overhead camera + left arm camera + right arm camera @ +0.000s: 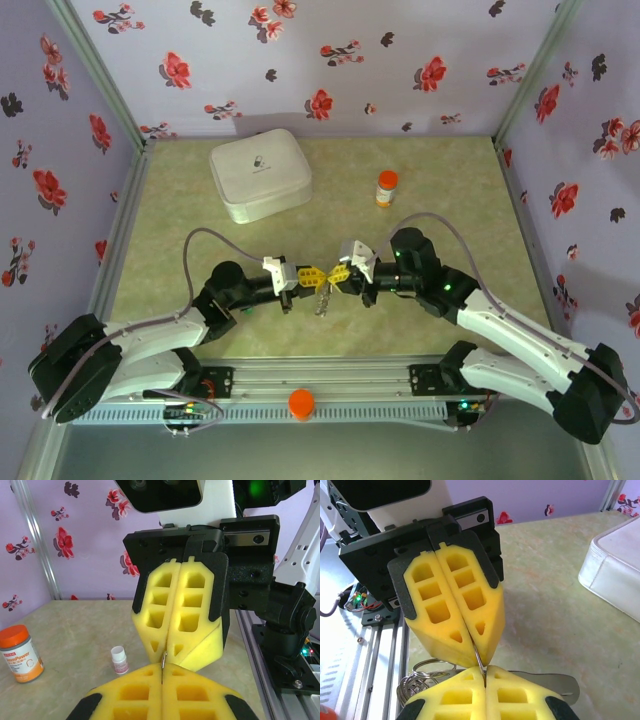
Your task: Put the keys on the keyring
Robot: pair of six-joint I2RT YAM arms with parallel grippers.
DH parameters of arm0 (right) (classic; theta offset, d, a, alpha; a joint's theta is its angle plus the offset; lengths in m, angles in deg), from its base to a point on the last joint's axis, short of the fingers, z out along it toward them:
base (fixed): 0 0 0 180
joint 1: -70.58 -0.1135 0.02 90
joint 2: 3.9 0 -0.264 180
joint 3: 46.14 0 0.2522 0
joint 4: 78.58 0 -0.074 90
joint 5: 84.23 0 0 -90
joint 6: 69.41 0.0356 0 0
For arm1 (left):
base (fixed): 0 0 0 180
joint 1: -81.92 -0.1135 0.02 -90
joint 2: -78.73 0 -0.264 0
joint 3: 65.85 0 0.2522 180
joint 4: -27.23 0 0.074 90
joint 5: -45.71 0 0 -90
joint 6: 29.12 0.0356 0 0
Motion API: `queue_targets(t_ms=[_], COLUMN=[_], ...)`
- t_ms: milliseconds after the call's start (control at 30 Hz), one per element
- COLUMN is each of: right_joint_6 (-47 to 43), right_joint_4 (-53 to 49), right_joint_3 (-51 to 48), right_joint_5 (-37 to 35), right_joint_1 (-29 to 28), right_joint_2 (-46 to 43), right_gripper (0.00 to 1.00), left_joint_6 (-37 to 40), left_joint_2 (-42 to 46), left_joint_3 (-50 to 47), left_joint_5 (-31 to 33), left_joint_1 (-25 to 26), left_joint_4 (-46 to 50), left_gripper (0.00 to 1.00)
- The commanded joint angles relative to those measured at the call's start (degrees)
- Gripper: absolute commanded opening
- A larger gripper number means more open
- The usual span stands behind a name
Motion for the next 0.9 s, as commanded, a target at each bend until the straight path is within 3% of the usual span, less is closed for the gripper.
queue_targets(t_ms=[0,33,67,133,233,433,767,867], right_joint_6=[-0.27,-1.11,-2.33,-6.01,-9.85,-13.25,-14.91,-15.35], right_joint_4=[0.28,-1.0,-2.91,-9.03,-19.32,-27.59,-28.16,-28.6], right_joint_3=[1.12,1.63,2.39,4.76,9.76,15.58,18.32,18.96], right_joint_5=[2.2,1.51,0.54,-2.81,-8.88,-14.46,-14.47,-13.99], right_joint_1=[0.21,0.21,0.21,0.07,-0.41,-2.29,-6.13,-6.91], right_joint_2=[-0.19,-0.29,-0.34,0.03,1.57,5.01,6.7,7.47], right_gripper=[0.0,0.0,0.0,0.0,0.0,0.0,0.0,0.0], left_joint_6=[0.08,0.7,1.53,5.43,11.02,12.14,9.6,9.54], left_joint_2=[0.1,0.47,1.3,3.84,7.42,5.93,2.16,1.72], left_joint_3=[1.41,1.17,0.95,1.82,4.99,8.65,10.68,10.76], left_joint_5=[0.17,2.51,5.48,10.33,10.29,5.11,-2.15,-2.69], left_joint_1=[0.41,0.41,0.41,0.45,0.41,0.46,0.5,0.46], left_joint_4=[-3.16,-2.02,-0.39,7.46,22.43,30.3,28.13,28.24], left_gripper=[0.0,0.16,0.25,0.31,0.36,0.35,0.29,0.23])
